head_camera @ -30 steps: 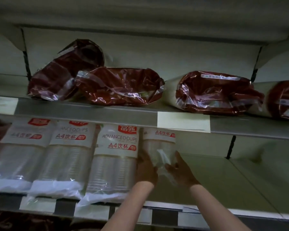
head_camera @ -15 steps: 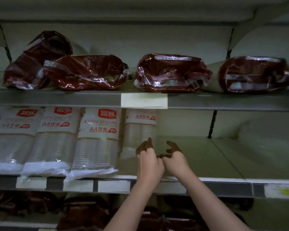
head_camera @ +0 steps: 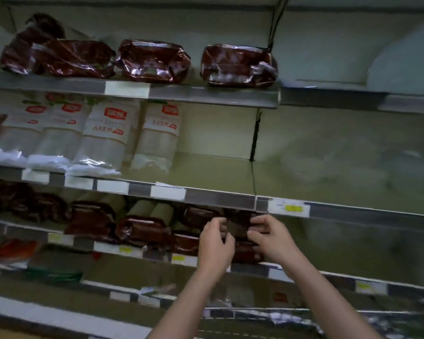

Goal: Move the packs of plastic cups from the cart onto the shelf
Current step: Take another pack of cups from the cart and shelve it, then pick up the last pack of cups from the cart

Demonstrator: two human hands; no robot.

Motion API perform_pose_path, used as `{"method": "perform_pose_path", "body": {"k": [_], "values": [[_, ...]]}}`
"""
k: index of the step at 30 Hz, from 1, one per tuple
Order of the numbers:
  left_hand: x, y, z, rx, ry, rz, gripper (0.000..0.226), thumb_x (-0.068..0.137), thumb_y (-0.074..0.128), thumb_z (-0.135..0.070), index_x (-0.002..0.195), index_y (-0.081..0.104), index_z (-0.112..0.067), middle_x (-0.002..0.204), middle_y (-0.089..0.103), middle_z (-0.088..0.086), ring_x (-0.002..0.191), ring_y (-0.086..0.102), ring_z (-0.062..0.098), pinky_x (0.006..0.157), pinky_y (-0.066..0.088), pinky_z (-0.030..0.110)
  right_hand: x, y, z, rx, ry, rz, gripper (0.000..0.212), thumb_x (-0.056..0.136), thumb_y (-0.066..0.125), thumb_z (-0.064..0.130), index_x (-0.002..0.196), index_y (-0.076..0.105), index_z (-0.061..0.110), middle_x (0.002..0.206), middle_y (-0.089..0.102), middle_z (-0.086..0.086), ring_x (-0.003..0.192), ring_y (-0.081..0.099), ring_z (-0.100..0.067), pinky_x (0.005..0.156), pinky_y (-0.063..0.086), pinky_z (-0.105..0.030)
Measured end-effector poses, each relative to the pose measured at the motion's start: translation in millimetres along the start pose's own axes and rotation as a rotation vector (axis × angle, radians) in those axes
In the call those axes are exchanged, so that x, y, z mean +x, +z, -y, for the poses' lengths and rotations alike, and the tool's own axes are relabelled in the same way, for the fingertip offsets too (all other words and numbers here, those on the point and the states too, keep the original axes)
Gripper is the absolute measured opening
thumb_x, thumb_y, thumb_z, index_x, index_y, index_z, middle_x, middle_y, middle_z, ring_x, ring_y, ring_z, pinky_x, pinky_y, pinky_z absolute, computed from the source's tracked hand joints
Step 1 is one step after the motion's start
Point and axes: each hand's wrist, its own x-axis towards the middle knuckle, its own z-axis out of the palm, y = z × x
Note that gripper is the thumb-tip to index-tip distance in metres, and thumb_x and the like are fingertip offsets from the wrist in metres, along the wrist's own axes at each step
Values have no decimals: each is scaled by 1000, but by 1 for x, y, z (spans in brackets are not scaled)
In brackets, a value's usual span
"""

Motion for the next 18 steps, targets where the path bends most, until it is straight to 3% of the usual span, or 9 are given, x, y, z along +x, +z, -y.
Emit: {"method": "perform_pose_path", "body": {"k": [3, 5, 8, 12, 18], "values": [[-30, 21, -16, 2, -14, 43, 31, 86, 54, -6, 117, 58, -9, 99, 56, 0, 85, 57, 13, 81, 45, 18, -22, -35, -15, -32, 14, 32, 23, 83, 63, 0, 83, 56, 22, 87, 62, -8, 70, 58, -20, 62, 52, -35], [-43, 29, -28, 9, -2, 43, 31, 87, 55, -7, 118, 57, -8, 99, 57, 0, 82, 54, 10, 75, 41, 15, -36, -57, -18, -68, -11, 46, 19, 83, 64, 4, 88, 58, 21, 88, 63, -4, 71, 59, -14, 61, 51, -29], [-57, 39, -43, 27, 4, 77, 31, 89, 55, -11, 120, 56, -11, 98, 58, -1, 81, 54, 9, 67, 40, 13, -53, -78, -26, -89, -15, 46, 15, 84, 63, 9, 94, 60, 20, 91, 62, 1, 86, 61, -15, 68, 53, -30], [-76, 53, -47, 21, -32, 149, 31, 90, 56, -12, 121, 54, -12, 98, 61, 0, 89, 60, 14, 74, 50, 24, -71, -92, -39, -121, 33, 58, 18, 87, 62, 14, 105, 59, 18, 99, 63, 0, 95, 64, -18, 77, 56, -32], [-93, 75, -28, 21, -138, 210, 32, 87, 55, -8, 119, 56, -10, 75, 53, -11, 83, 58, 16, 77, 49, 28, -85, -91, -83, -75, 182, 30, 20, 84, 64, 14, 103, 60, 12, 87, 63, -4, 75, 60, -17, 60, 45, -23]]}}
